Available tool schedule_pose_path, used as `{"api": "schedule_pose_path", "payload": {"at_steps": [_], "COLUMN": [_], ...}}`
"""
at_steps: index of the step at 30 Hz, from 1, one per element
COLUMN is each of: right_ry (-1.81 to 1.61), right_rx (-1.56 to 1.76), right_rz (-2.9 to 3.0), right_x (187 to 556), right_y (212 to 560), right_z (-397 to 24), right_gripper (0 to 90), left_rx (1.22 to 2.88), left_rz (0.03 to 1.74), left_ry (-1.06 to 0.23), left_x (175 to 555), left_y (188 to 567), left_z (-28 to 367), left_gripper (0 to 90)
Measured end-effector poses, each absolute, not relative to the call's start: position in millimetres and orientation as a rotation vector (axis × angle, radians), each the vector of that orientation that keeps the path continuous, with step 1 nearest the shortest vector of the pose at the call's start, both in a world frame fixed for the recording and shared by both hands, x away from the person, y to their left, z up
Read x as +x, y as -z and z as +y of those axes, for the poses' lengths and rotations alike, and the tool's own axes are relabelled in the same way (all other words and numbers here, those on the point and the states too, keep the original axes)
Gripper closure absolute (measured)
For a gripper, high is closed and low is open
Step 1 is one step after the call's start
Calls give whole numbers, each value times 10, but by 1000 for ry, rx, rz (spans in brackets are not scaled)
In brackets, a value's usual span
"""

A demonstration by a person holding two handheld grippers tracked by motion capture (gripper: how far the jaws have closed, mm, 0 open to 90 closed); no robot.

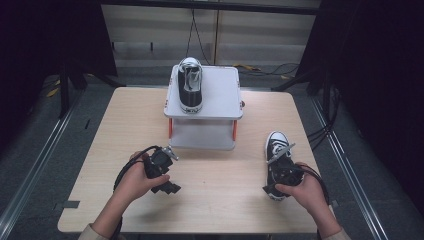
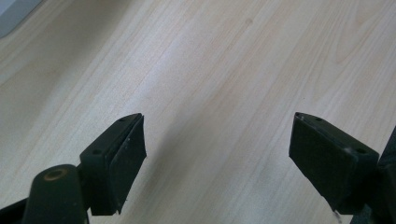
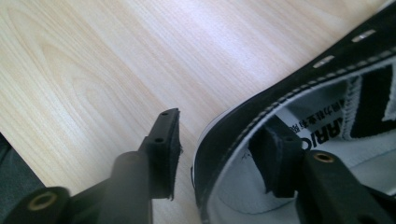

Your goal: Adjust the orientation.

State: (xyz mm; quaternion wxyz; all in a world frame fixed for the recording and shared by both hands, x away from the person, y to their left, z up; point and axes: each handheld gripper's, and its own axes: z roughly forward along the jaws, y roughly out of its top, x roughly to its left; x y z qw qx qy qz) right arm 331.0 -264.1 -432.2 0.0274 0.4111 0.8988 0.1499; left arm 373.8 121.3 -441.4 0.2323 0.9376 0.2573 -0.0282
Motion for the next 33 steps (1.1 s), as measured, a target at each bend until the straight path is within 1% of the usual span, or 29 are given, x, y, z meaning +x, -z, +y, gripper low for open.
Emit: {"api": "schedule_pose_path", "payload": {"at_steps": [1, 6, 14, 20, 25, 27, 28, 29, 30, 31, 32, 33], "right_ry": [-449, -455, -419, -434, -412, -400, -373, -373, -356, -339, -333, -346], "right_rx": [1246, 1228, 1162, 1132, 1073, 1064, 1046, 1046, 1034, 1014, 1009, 1021], "right_rz": [2782, 2789, 2822, 2821, 2828, 2834, 2845, 2845, 2842, 2834, 2814, 2818], "right_x": [3299, 3247, 3183, 3154, 3122, 3131, 3140, 3140, 3142, 3140, 3153, 3162], "right_y": [4311, 4265, 4328, 4322, 4322, 4341, 4382, 4382, 4401, 4406, 4394, 4386], "right_z": [-2620, -2647, -2657, -2678, -2655, -2643, -2624, -2624, -2612, -2603, -2611, -2618], "right_gripper": [485, 462, 451, 449, 429, 472, 514, 514, 548, 616, 660, 679], "left_rx": [2576, 2582, 2554, 2578, 2581, 2580, 2579, 2579, 2576, 2576, 2572, 2571], "left_rz": [709, 713, 738, 727, 720, 716, 718, 718, 721, 721, 728, 729], "left_ry": [81, 81, 75, 75, 73, 74, 73, 73, 73, 73, 73, 71], "left_x": [3737, 3735, 3724, 3727, 3727, 3724, 3722, 3722, 3723, 3724, 3723, 3726], "left_y": [4420, 4430, 4408, 4426, 4419, 4415, 4410, 4410, 4410, 4413, 4415, 4416], "left_z": [1216, 1231, 1230, 1248, 1253, 1246, 1245, 1245, 1247, 1250, 1250, 1254], "left_gripper": [184, 184, 184, 184, 184, 184, 184, 184, 184, 184, 184, 184]}}
